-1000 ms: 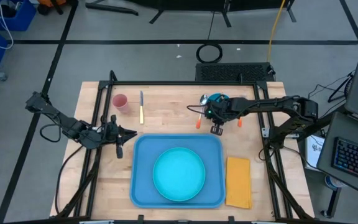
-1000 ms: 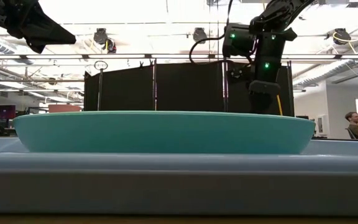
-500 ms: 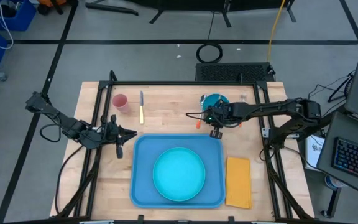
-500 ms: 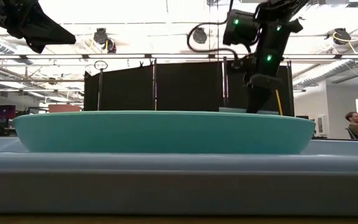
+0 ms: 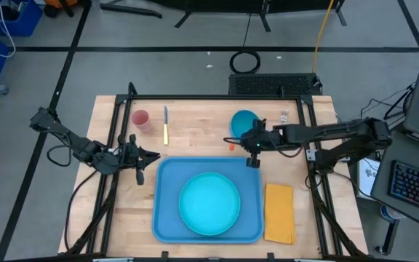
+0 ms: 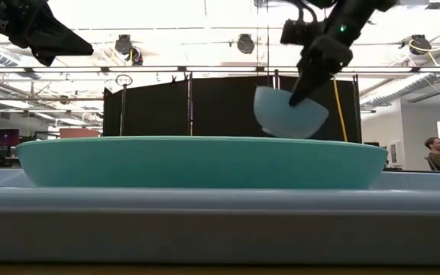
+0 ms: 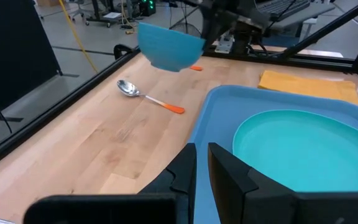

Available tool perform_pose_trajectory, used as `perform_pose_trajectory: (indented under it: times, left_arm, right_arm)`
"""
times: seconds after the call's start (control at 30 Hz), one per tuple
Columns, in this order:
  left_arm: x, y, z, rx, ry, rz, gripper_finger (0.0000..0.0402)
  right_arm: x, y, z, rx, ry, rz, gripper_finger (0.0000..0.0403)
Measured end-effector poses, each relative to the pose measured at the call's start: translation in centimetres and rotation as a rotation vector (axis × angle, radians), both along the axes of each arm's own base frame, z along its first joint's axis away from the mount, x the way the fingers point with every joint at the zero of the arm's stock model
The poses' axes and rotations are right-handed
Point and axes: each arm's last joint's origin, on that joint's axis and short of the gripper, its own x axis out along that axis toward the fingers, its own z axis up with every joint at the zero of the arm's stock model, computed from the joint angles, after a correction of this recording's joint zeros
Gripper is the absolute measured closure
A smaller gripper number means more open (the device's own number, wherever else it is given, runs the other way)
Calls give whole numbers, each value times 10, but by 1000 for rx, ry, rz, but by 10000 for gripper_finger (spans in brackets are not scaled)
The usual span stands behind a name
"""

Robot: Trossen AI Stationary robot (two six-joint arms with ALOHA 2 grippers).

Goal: Set up tray
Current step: Put the blue bowl on top of the light blue plate

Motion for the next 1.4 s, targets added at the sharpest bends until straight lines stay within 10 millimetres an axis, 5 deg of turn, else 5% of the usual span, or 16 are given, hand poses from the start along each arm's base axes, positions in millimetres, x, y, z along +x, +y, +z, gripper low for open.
perform_pose_trajectory:
  times: [0.43,1.4]
  left_arm:
    - [0,0,0,1,1,0,355]
    - [3,-2,-3,14,20,2,355]
  right_arm:
    - [11,32,13,-25,-170,161,402]
    - [16,102,37,235,-466,529,403]
